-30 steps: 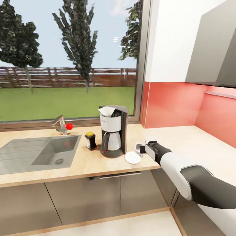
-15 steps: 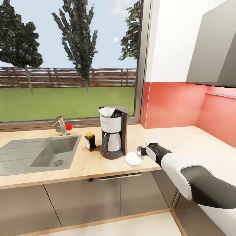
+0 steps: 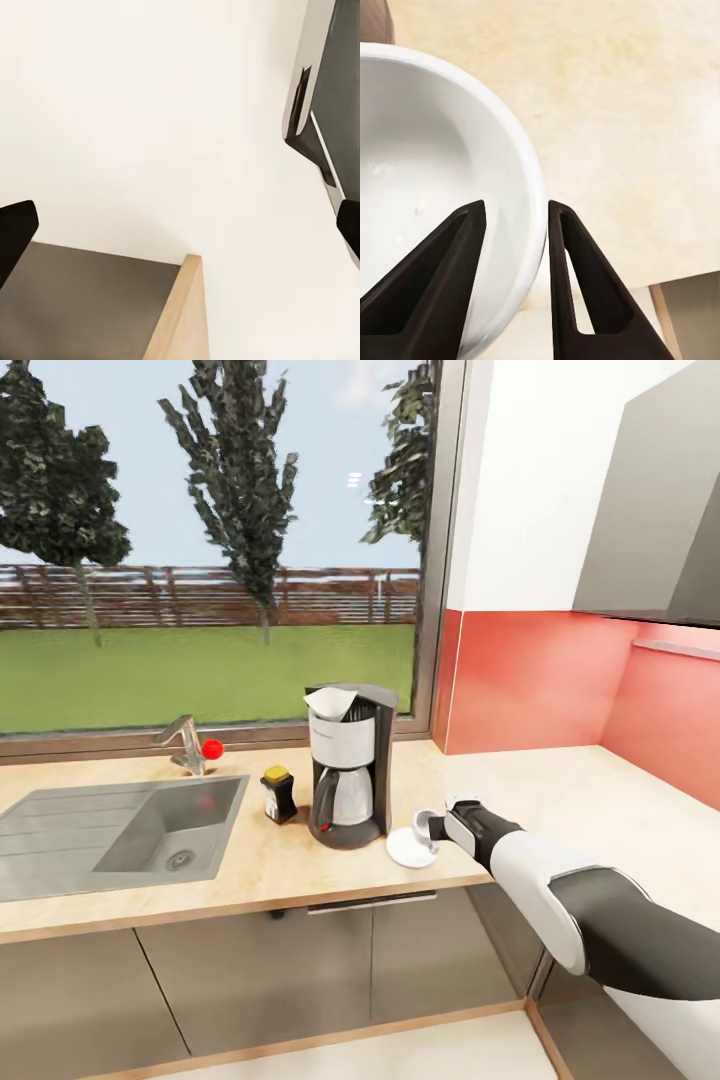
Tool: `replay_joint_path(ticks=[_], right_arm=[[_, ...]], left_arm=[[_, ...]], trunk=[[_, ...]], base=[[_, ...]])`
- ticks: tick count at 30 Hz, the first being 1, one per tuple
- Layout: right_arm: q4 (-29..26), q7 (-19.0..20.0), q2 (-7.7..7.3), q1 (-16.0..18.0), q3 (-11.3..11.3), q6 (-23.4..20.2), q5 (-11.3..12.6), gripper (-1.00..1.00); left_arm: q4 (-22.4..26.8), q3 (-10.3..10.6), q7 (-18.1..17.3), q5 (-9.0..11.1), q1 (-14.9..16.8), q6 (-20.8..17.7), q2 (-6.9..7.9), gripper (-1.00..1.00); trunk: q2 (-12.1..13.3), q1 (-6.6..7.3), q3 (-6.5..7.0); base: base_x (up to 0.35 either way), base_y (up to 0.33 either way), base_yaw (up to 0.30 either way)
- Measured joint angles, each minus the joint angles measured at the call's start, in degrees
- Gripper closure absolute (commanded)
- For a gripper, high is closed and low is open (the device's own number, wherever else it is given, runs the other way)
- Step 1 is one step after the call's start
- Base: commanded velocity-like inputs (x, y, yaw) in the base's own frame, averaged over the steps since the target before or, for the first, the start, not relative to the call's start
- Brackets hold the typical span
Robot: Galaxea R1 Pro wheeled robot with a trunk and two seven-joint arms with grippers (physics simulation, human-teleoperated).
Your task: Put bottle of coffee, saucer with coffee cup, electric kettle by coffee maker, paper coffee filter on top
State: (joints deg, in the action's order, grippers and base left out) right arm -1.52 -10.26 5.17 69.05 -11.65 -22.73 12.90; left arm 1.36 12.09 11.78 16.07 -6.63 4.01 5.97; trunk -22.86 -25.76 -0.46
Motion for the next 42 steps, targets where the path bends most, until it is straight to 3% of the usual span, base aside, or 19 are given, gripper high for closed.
replay_joint_path(ticks=[42], right_arm=[[0.01,0.01,-0.09,-4.78,0.06,0.18,0.03,1.00]], left_arm=[[0.00,0.08,0.00,-0.06,0.00,0.00,0.00,-1.00]], trunk=[[0.00,0.00,0.00]], base=[[0.057,0.016,0.000]])
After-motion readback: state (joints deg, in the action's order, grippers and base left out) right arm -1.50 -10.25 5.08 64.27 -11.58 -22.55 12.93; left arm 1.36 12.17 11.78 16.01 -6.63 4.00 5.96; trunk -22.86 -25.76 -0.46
